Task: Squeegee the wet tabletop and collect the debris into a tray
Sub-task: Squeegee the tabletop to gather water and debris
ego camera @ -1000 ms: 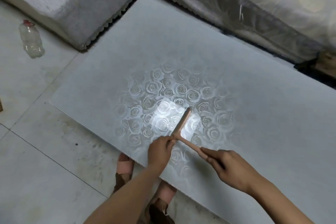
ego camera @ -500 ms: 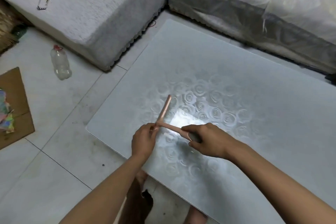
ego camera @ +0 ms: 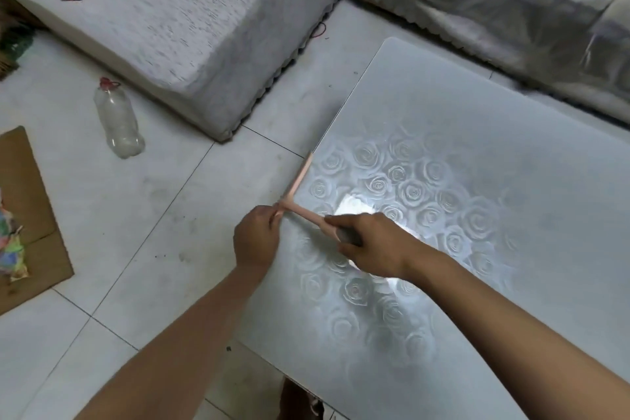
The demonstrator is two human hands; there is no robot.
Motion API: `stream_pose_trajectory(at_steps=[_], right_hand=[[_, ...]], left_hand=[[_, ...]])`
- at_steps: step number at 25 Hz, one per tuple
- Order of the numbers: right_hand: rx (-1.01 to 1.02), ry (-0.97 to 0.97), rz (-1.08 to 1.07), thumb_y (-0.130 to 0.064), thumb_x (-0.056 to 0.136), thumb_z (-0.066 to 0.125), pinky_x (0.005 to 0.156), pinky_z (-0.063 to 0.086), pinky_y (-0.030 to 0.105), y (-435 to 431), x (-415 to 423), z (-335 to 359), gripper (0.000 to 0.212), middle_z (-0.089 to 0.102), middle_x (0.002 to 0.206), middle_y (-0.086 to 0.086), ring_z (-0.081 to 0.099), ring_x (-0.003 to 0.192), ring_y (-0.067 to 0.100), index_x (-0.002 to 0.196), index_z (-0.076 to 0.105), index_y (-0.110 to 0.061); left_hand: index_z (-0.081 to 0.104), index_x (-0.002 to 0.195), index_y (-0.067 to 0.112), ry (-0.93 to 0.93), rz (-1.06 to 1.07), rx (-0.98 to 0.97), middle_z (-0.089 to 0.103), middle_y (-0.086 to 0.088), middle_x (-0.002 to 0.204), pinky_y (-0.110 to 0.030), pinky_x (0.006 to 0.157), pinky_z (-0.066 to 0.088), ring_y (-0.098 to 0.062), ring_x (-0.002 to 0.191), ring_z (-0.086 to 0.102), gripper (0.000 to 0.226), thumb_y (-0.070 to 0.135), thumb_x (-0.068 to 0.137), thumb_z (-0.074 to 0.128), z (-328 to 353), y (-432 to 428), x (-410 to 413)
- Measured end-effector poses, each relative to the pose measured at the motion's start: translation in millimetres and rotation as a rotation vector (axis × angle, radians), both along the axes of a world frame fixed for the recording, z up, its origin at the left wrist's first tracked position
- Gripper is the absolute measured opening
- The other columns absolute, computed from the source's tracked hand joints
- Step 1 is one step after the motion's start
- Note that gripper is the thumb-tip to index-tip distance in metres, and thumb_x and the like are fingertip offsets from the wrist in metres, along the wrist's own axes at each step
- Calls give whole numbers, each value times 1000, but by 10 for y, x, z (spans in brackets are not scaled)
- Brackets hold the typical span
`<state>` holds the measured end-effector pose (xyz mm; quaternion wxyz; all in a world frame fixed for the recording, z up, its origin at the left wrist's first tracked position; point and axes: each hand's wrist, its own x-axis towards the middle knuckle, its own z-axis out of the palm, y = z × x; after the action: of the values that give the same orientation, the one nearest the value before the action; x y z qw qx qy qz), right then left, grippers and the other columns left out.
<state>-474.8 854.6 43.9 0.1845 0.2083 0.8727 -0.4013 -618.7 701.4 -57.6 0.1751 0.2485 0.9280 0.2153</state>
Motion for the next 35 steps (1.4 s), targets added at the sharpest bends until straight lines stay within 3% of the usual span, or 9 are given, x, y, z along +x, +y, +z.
stream_pose_trajectory(at_steps=[5,8,10,12,16,21,25,32,35], right_hand=[[-73,-59,-81,-25,91,54,85,49,25,158,902,130,61,70,106,-9,64,95,9,122,32,-72],[4,-183,-132,-25,88,57,87,51,28,349,1394,464,74,69,107,-10,64,100,11,112,21,-85],[50,-170,-55,-28,88,53,80,51,27,372,1385,646,70,68,100,-9,62,91,10,125,19,-77],[66,-83,13,-29,89,47,76,50,31,311,1043,646,59,63,88,-6,57,81,13,137,28,-58],[62,-25,14,-18,89,46,71,48,37,103,121,416,33,60,88,9,56,85,30,120,51,-29],[-17,-93,-68,-19,91,47,70,47,34,155,594,356,39,56,77,-6,52,73,17,125,47,-38],[27,-184,-112,-26,92,48,72,47,26,253,1181,569,53,56,77,-10,47,68,7,138,35,-49],[40,-2,10,-17,91,45,72,48,38,26,116,327,29,53,79,4,51,81,29,119,50,-22],[29,-57,-26,-19,91,45,70,45,32,90,517,262,39,60,85,1,57,86,25,127,48,-31]], left_hand=[[72,101,15,-14,-211,114,65,-7,81,-33,62,42,-28,76,60,16,21,91,61,1,125,607],[70,106,16,-271,-323,119,65,-6,85,-34,69,44,-24,80,60,21,26,91,61,81,386,1130],[71,105,15,-360,-332,161,66,-4,89,-30,75,47,-20,83,61,20,25,90,62,156,426,1163],[72,100,13,-233,-248,227,69,-3,92,-21,76,42,-20,83,63,15,20,89,65,138,342,830],[68,98,8,-40,-153,62,69,-7,94,-33,75,45,-28,86,62,12,14,89,64,49,150,70],[69,89,6,-88,-170,143,67,-8,84,-25,69,36,-29,78,62,5,5,86,65,-15,263,534],[71,105,5,-349,-287,175,70,-7,99,-24,85,46,-21,91,65,19,13,88,66,102,412,1000],[71,103,9,-55,-124,69,72,-6,98,-32,77,47,-27,88,65,15,13,91,61,107,33,54],[71,96,7,-79,-131,115,71,-9,92,-26,74,41,-29,84,65,11,8,88,64,21,166,438]])
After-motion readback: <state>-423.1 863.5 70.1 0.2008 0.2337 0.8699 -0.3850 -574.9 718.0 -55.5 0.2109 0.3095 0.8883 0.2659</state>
